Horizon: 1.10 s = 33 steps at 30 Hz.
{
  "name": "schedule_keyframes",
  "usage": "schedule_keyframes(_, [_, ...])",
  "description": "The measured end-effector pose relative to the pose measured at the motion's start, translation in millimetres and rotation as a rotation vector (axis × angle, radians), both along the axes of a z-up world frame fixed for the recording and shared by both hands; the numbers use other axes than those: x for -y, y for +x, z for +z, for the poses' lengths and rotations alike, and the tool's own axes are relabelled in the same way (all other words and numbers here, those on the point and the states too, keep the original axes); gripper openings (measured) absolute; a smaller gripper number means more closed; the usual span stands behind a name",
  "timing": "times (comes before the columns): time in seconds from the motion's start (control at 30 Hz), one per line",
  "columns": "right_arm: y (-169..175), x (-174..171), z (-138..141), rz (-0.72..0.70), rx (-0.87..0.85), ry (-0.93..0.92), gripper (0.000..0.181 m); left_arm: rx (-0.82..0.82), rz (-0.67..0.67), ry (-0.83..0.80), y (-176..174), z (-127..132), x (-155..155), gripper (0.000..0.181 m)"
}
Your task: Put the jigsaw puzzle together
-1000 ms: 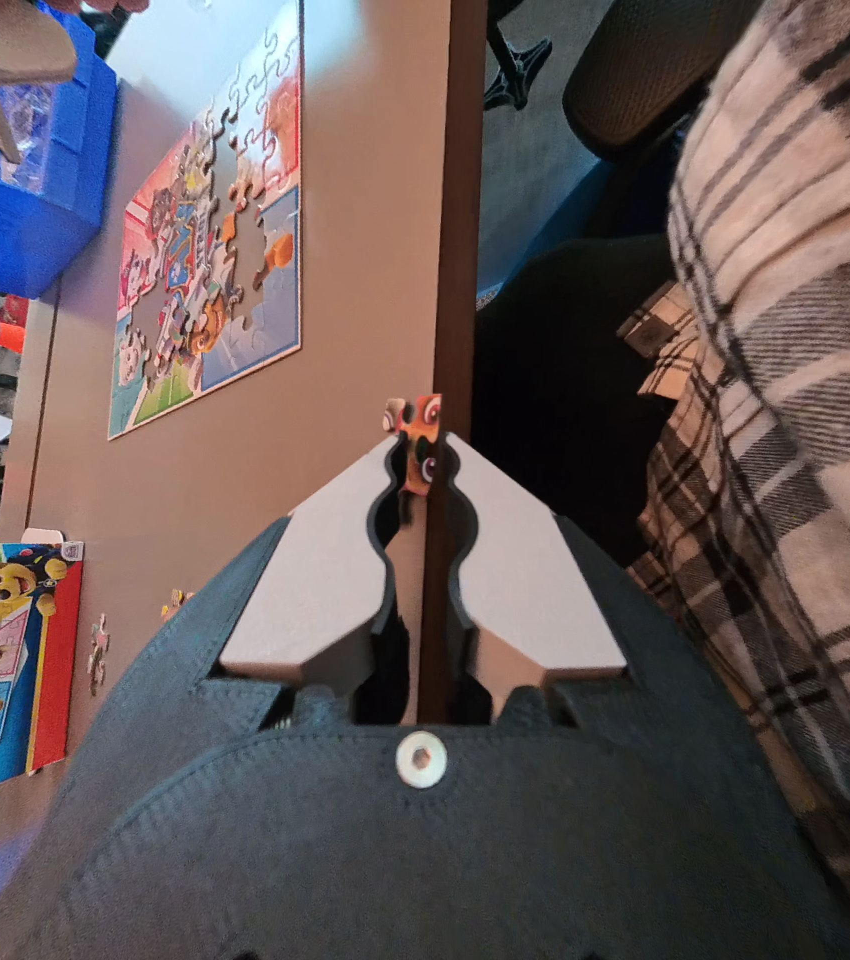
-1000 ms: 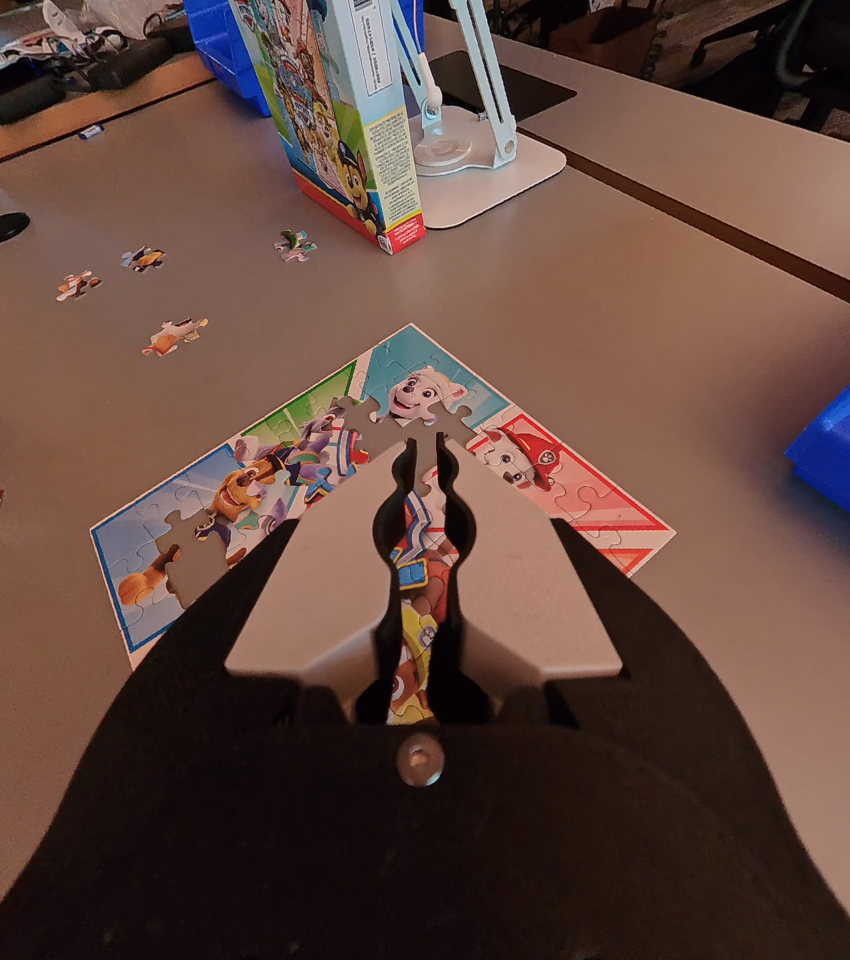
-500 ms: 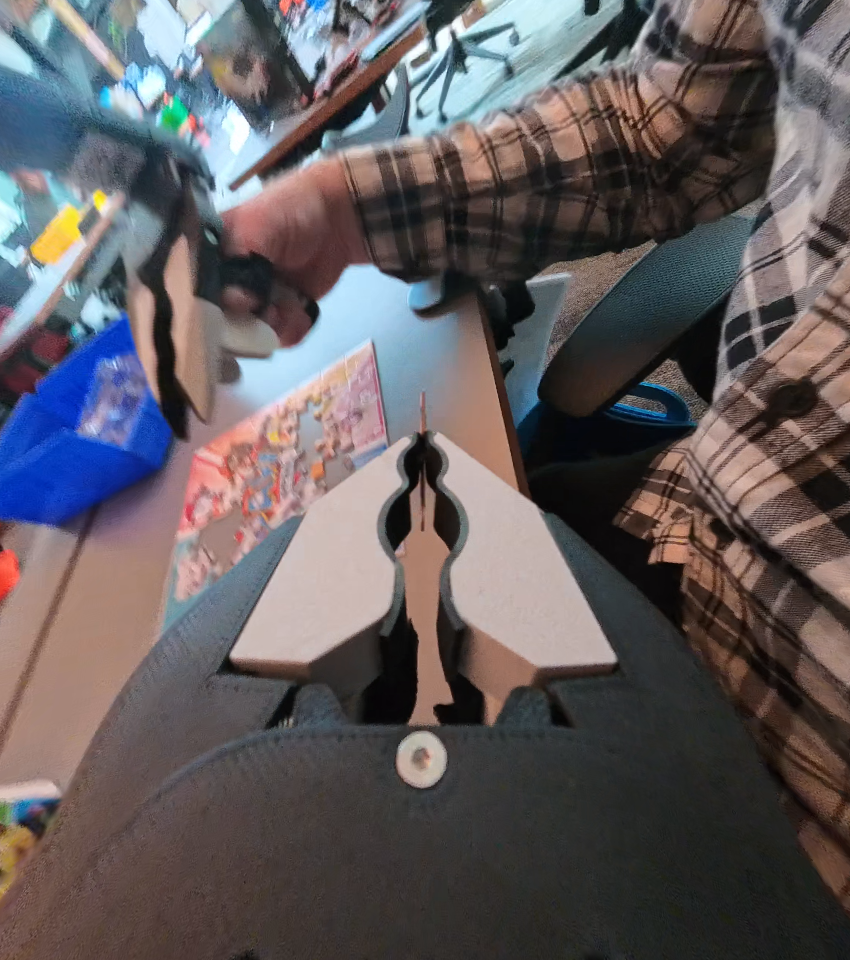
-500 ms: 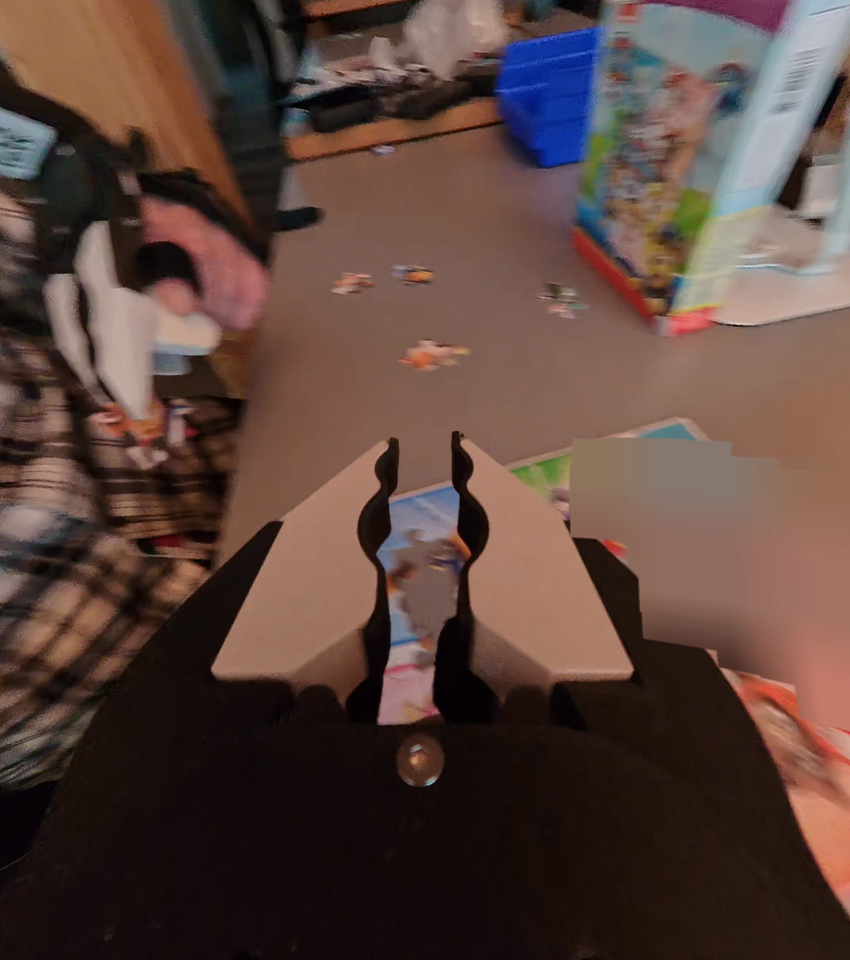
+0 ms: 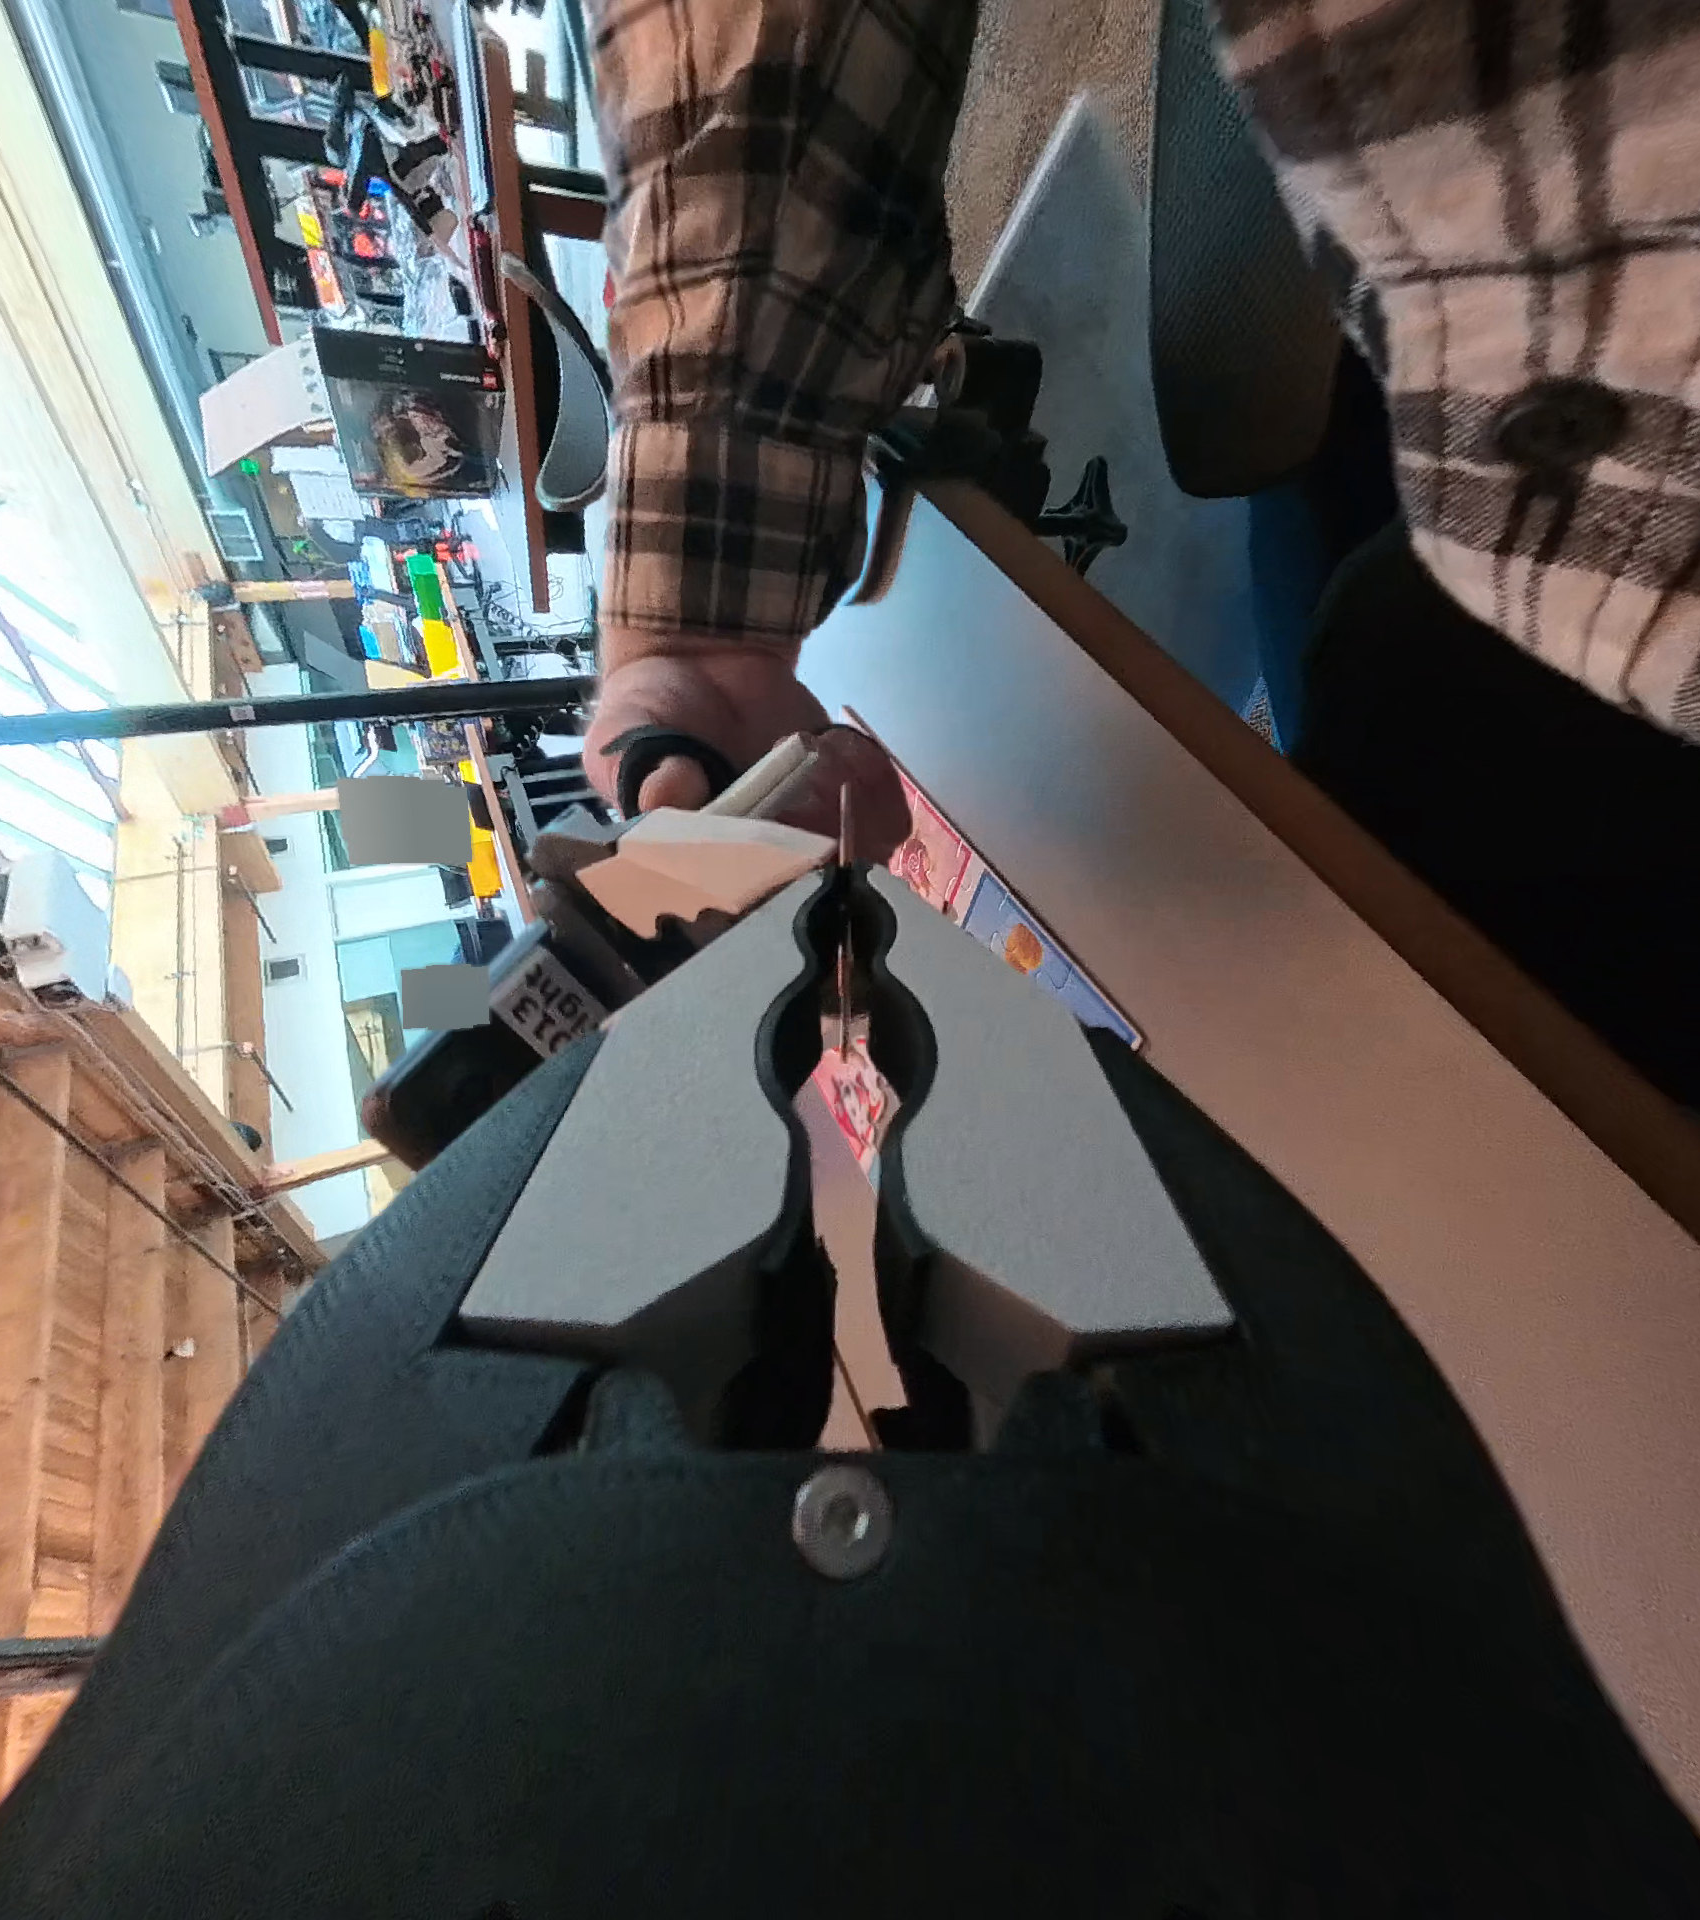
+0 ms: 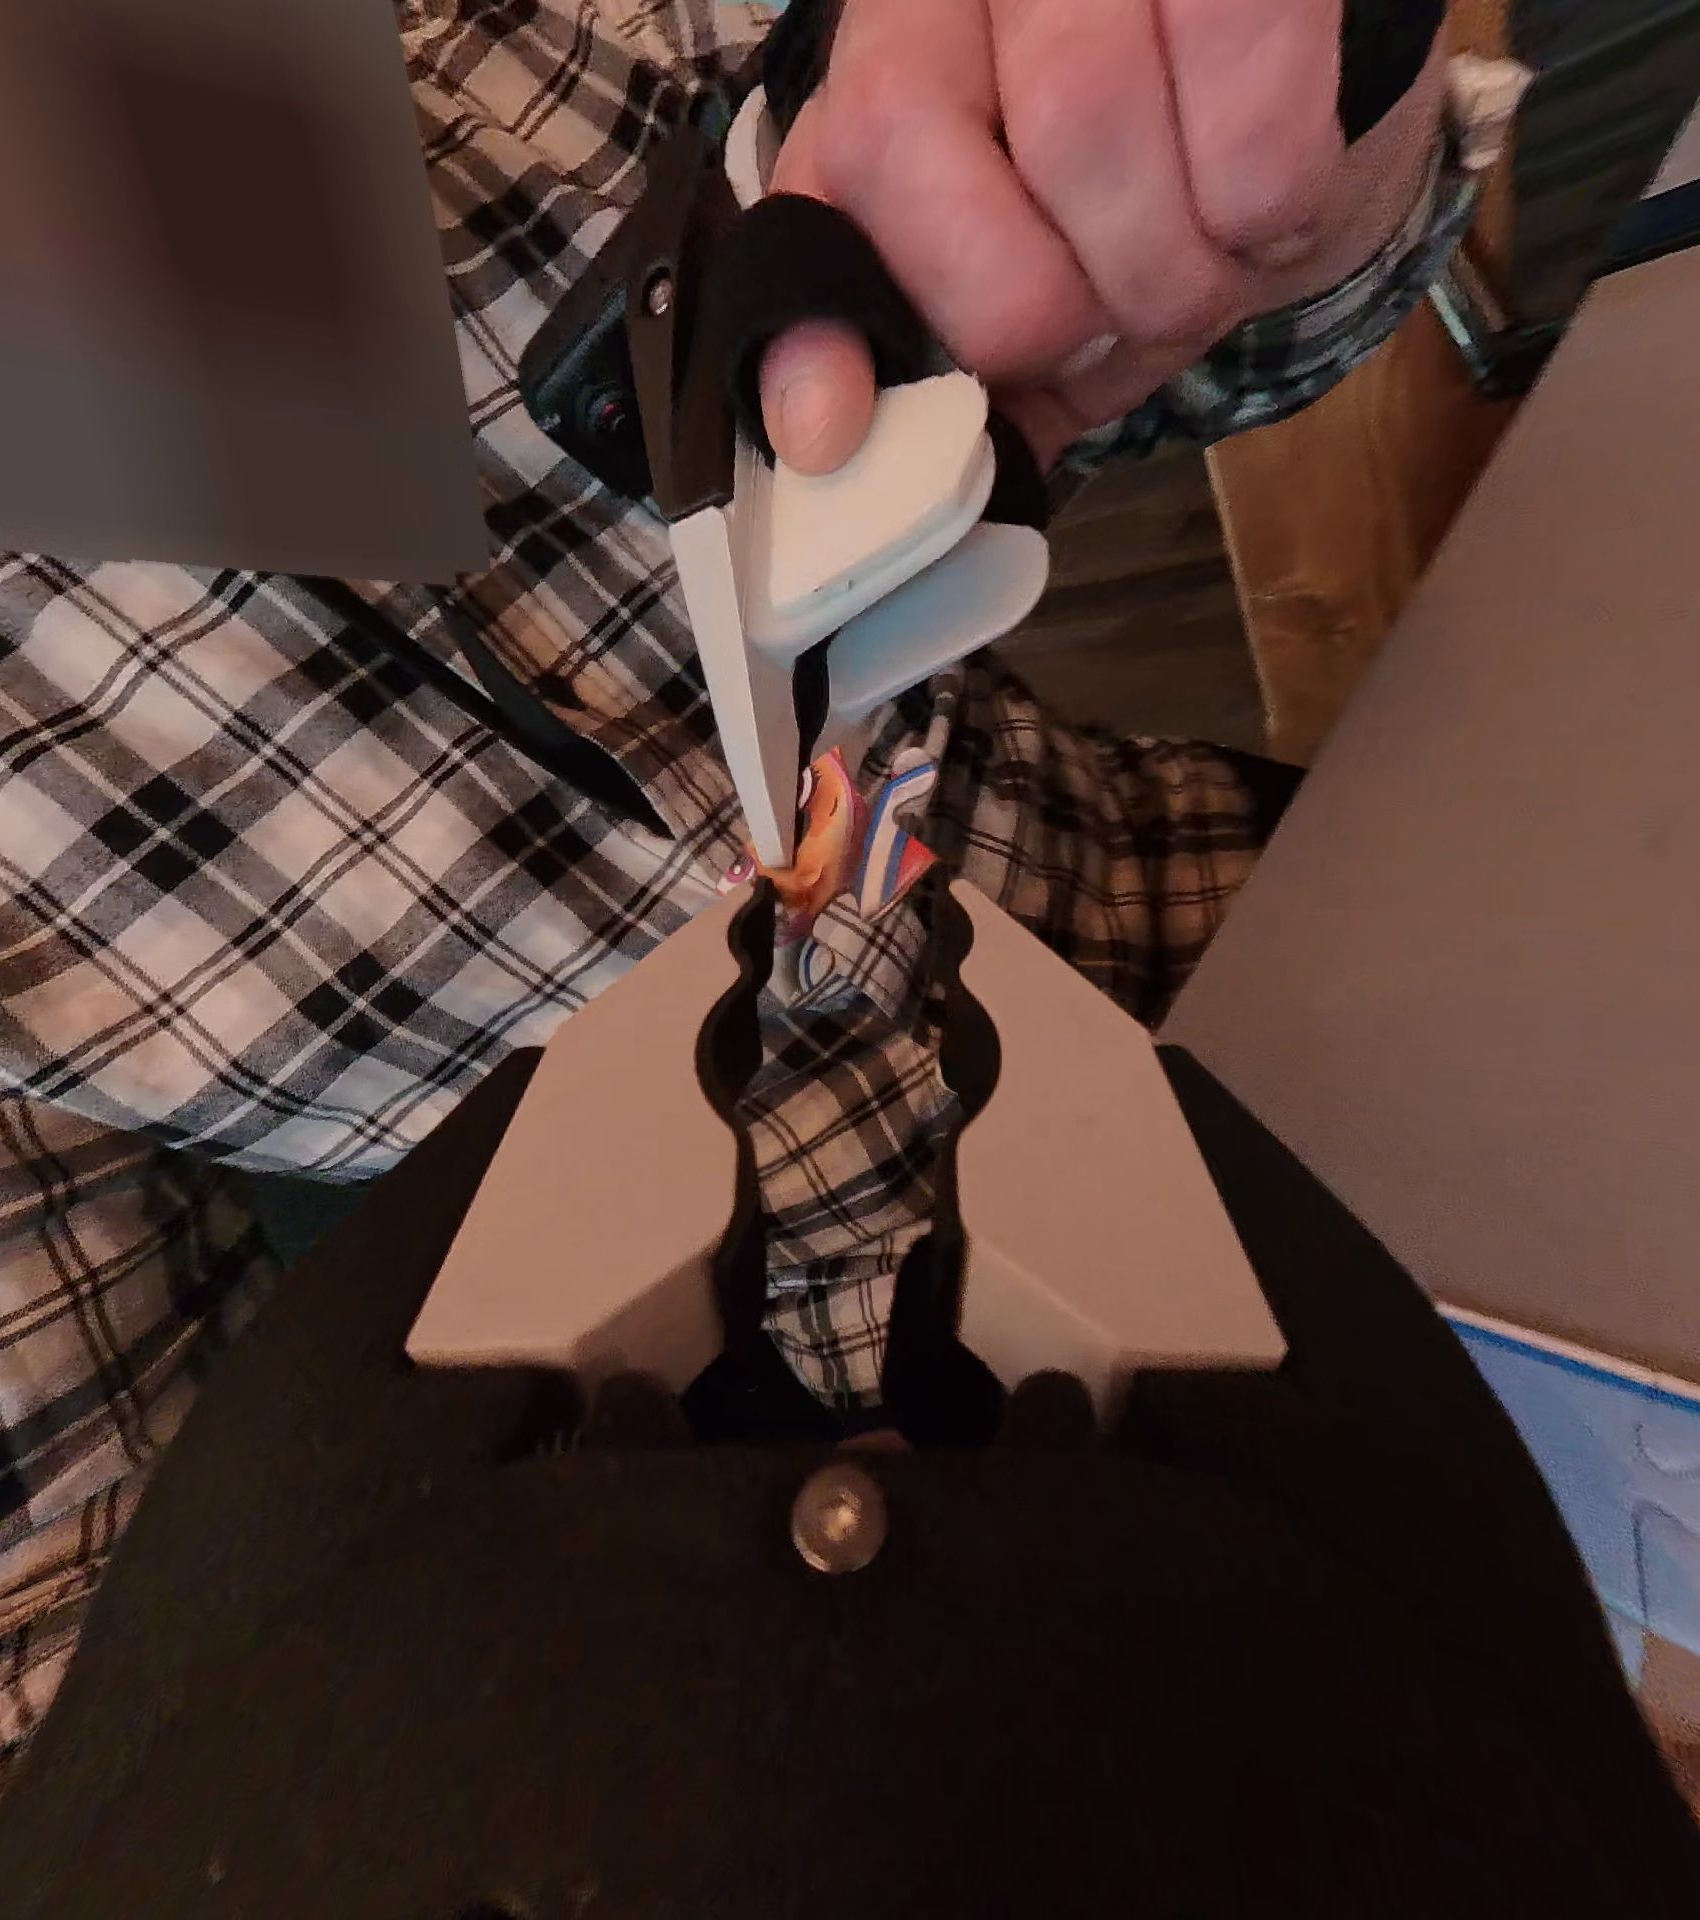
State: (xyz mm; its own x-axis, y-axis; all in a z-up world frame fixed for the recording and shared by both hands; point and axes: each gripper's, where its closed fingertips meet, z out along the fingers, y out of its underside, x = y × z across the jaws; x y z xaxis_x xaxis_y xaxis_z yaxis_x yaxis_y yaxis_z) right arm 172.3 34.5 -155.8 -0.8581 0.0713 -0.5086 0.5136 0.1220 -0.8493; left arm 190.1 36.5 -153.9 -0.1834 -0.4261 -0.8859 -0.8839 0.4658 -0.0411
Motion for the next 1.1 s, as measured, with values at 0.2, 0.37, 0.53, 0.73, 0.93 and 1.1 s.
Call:
schedule_keyframes(0.2, [-4.3, 2.5, 1.3, -0.020, -0.031, -0.039, 0.007, -0.010, 0.004, 0.003, -3.2, -10.7, 5.1, 0.002])
schedule_keyframes(0.37, [-24.5, -12.3, 4.2, -0.244, -0.091, -0.068, 0.000, 0.184, 0.142, 0.006, -30.4, -13.5, -9.3, 0.009])
schedule_keyframes(0.53, [-46.6, -25.3, 1.2, -0.470, -0.115, -0.115, 0.001, 0.485, 0.291, -0.024, -52.0, -13.8, -16.4, 0.014])
schedule_keyframes(0.73, [-62.4, -42.6, 7.1, -0.690, -0.133, -0.207, 0.000, 0.919, 0.389, -0.166, -77.6, -2.7, -15.0, 0.032])
schedule_keyframes(0.93, [-71.4, -47.8, 12.3, -0.842, -0.153, -0.295, 0.000, 1.277, 0.400, -0.455, -77.0, -5.8, -29.1, 0.030])
schedule_keyframes(1.1, [-65.5, -49.5, 15.2, -0.921, -0.191, -0.338, 0.000, 1.471, 0.345, -0.666, -72.6, -7.0, -35.1, 0.009])
